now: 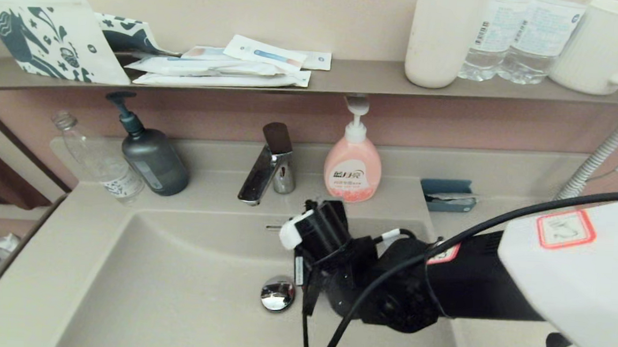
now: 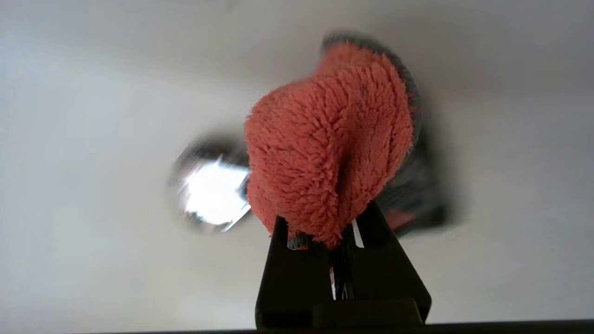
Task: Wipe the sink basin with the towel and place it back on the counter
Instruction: Wipe the sink
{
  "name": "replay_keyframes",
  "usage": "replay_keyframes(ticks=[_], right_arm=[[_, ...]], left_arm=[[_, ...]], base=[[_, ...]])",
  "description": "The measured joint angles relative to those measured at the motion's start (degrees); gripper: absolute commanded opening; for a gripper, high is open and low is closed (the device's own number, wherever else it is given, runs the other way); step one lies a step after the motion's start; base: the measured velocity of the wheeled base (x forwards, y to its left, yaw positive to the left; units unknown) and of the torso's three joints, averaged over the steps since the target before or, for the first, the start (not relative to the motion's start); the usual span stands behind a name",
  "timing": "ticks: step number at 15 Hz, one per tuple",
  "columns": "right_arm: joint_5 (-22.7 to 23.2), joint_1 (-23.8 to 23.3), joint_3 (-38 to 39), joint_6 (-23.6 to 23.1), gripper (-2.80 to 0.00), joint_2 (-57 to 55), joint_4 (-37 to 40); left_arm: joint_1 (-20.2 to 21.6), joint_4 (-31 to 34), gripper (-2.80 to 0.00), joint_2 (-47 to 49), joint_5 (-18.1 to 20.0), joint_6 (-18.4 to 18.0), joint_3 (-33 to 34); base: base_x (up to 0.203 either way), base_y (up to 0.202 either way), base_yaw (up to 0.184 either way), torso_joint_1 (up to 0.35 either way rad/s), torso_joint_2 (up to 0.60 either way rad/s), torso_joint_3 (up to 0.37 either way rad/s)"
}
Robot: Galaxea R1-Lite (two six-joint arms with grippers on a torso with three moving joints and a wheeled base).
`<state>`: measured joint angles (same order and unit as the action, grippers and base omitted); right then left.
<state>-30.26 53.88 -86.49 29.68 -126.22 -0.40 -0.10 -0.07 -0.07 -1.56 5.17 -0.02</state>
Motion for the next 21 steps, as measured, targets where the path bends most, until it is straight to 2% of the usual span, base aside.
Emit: replay_keyframes(ticks=[2,4,8,10,14,17,21], right_arm=[[0.1,4.1,-1.1,-0.4,-2.8,-2.7,-0.3],[0.4,6.1,-6.1,-1.0,-2.8,-5.7,-0.6],[2.7,7.0,-20.1,-2.9,-2.8,-11.7,-0.7],[3.7,6.3,-24.8,-6.1,-2.8,-14.9,-2.3],[3.6,3.3,-26.5,-12.1,-2.8,-19.7,-11.1],[3.2,1.8,-26.7,-12.1,-2.8,-20.6,-12.2],[0.1,0.9,-26.6,-12.1,-2.8,-20.6,-12.1]], left_arm=[[0.0,0.0,-2.8,0.0,0.0,0.0,0.0],[0.0,0.0,-2.8,0.0,0.0,0.0,0.0],[0.0,0.0,-2.8,0.0,0.0,0.0,0.0],[0.0,0.0,-2.8,0.0,0.0,0.0,0.0],[0.0,0.0,-2.8,0.0,0.0,0.0,0.0],[0.0,0.0,-2.8,0.0,0.0,0.0,0.0],[0.0,0.0,-2.8,0.0,0.0,0.0,0.0]], base=[[0.0,0.0,0.0,0.0,0.0,0.0],[0.0,0.0,0.0,0.0,0.0,0.0],[0.0,0.0,0.0,0.0,0.0,0.0],[0.0,0.0,0.0,0.0,0.0,0.0],[0.0,0.0,0.0,0.0,0.0,0.0],[0.0,0.0,0.0,0.0,0.0,0.0],[0.0,0.0,0.0,0.0,0.0,0.0]])
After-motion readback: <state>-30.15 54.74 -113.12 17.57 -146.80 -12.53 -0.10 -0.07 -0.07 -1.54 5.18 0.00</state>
